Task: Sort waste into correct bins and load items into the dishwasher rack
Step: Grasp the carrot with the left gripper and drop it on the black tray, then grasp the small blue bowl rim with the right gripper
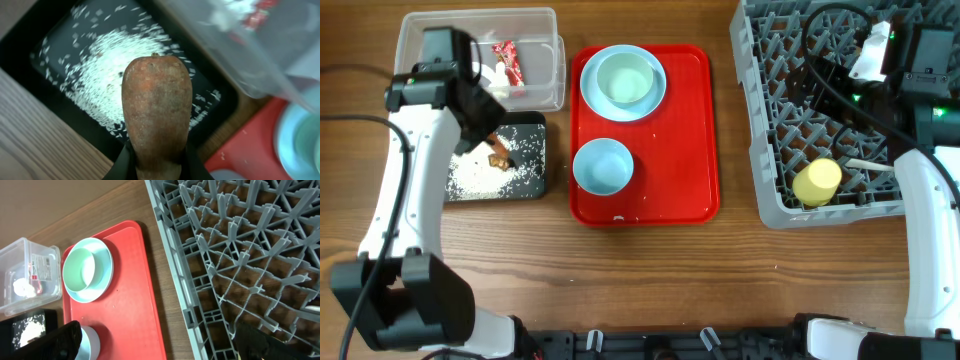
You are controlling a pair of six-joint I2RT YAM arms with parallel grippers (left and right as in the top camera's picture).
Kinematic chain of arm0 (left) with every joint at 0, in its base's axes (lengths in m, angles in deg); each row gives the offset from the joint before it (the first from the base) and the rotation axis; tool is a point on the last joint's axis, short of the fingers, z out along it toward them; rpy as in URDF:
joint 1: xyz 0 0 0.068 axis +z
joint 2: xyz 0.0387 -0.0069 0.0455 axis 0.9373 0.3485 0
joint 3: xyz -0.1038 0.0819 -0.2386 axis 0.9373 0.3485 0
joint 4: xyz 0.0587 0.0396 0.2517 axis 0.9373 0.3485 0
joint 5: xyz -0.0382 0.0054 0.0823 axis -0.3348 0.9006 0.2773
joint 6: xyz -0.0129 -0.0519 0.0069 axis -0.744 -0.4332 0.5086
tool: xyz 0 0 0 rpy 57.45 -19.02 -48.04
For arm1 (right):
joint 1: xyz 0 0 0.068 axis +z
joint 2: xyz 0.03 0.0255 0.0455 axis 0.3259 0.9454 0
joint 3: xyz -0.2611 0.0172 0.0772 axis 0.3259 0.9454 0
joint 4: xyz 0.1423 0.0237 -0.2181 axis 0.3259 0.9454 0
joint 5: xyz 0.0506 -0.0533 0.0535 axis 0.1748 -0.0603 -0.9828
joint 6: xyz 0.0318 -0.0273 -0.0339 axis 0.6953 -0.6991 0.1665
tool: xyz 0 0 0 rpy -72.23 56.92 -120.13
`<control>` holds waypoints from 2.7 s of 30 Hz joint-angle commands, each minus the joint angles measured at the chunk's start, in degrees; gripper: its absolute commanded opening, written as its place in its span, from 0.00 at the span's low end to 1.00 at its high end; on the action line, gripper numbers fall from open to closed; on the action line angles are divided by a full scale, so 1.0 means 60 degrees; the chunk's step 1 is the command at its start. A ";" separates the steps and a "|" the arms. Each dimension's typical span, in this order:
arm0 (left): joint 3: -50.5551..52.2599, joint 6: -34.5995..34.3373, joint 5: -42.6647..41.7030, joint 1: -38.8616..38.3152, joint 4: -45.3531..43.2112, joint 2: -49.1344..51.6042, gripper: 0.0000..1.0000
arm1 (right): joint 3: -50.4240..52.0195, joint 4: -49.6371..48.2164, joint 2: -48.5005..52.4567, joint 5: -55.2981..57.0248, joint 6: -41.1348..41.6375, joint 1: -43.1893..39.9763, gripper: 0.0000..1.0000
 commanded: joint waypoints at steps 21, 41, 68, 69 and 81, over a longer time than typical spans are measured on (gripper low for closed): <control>0.2830 -0.2182 -0.0240 0.0342 -0.3424 0.0266 0.80 | 0.0022 -0.0412 -0.0025 -0.0025 0.0080 0.1268 1.00; 0.2841 -0.0856 -0.0546 -0.0408 -0.3096 -0.2688 1.00 | 0.0022 -0.2324 0.5329 -0.0029 0.3246 0.6433 0.70; 0.2841 -0.0860 -0.0546 -0.0408 -0.3129 -0.2688 1.00 | 0.0022 -0.2331 0.5890 -0.0200 0.4000 0.6732 0.24; 0.2841 -0.0860 -0.0546 -0.0408 -0.3129 -0.2688 1.00 | 0.0018 -0.2375 0.5890 -0.0164 0.3920 0.6732 0.42; 0.2841 -0.0860 -0.0546 -0.0408 -0.3133 -0.2688 1.00 | 0.0022 -0.2619 0.6247 0.0040 0.4095 0.6739 0.34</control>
